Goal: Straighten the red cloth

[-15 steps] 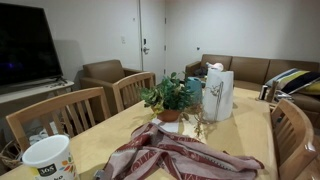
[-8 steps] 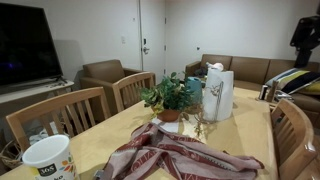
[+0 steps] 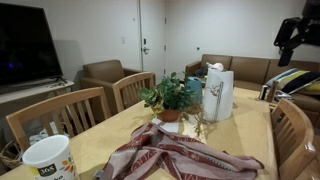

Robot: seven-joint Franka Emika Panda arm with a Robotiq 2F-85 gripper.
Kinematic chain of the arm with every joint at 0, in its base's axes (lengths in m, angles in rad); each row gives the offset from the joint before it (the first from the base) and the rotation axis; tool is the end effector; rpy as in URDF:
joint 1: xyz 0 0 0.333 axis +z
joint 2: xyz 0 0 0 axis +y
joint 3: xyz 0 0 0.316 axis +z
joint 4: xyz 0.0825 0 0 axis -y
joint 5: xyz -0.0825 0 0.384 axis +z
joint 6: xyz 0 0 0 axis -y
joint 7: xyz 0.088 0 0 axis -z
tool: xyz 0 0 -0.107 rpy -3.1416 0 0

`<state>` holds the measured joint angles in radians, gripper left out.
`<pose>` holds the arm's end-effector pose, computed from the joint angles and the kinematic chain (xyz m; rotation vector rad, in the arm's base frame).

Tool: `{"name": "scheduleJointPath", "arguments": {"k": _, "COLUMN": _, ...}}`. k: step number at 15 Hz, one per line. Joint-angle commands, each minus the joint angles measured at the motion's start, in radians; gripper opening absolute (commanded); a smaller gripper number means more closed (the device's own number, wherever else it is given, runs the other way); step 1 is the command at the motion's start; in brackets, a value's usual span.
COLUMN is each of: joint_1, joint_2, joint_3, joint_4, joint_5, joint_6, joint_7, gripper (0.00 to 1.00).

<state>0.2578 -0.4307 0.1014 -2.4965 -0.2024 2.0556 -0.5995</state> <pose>0.3852 0.1338 0.4374 2.5336 1.4592 -0.0609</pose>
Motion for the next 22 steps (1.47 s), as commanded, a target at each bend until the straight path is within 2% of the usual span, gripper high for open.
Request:
{"name": "scheduleJointPath", "arguments": {"k": 1, "joint_1": -0.006, "joint_2": 0.002, "joint_3": -0.001, "joint_4": -0.002, "joint_5": -0.011, "joint_6": 0.002, "joint_7": 0.013, "gripper": 1.0}}
{"name": "scheduleJointPath", "arguments": {"k": 2, "joint_1": -0.006, "joint_2": 0.01, "joint_3": -0.005, "joint_4": -0.008, "joint_5": -0.016, "joint_6": 0.022, "joint_7": 0.0, "gripper": 1.0}}
{"name": "scheduleJointPath", "arguments": {"k": 8, "joint_1": 0.04, "joint_2": 0.113, "joint_3": -0.035, "joint_4": -0.075, "joint_5": 0.055, "joint_6": 0.318, "joint_7": -0.21, "gripper": 0.99}}
{"name": "scheduleJointPath", "arguments": {"k": 9, "joint_1": 0.042, "joint_2": 0.135, "joint_3": -0.031, "joint_4": -0.082, "joint_5": 0.071, "joint_6": 0.347, "joint_7": -0.227, "gripper": 0.75}}
{"name": "scheduleJointPath", "arguments": {"k": 10, "joint_1": 0.045, "joint_2": 0.158, "joint_3": -0.028, "joint_4": -0.088, "joint_5": 0.091, "joint_6": 0.374, "joint_7": -0.249, "gripper": 0.74}}
{"name": "scheduleJointPath", "arguments": {"k": 11, "joint_1": 0.05, "joint_2": 0.179, "joint_3": -0.026, "joint_4": -0.091, "joint_5": 0.111, "joint_6": 0.394, "joint_7": -0.276, "gripper": 0.68}}
{"name": "scheduleJointPath", "arguments": {"k": 18, "joint_1": 0.035, "joint_2": 0.297, "joint_3": 0.019, "joint_4": -0.065, "joint_5": 0.159, "joint_6": 0.392, "joint_7": -0.31, "gripper": 0.13}}
{"name": "scheduleJointPath", "arguments": {"k": 20, "joint_1": 0.032, "joint_2": 0.315, "joint_3": 0.027, "joint_4": -0.058, "joint_5": 0.168, "joint_6": 0.389, "joint_7": -0.312, "gripper": 0.01}}
{"name": "scheduleJointPath", "arguments": {"k": 22, "joint_1": 0.032, "joint_2": 0.317, "joint_3": 0.03, "joint_4": -0.056, "joint_5": 0.197, "joint_6": 0.389, "joint_7": -0.34, "gripper": 0.0}}
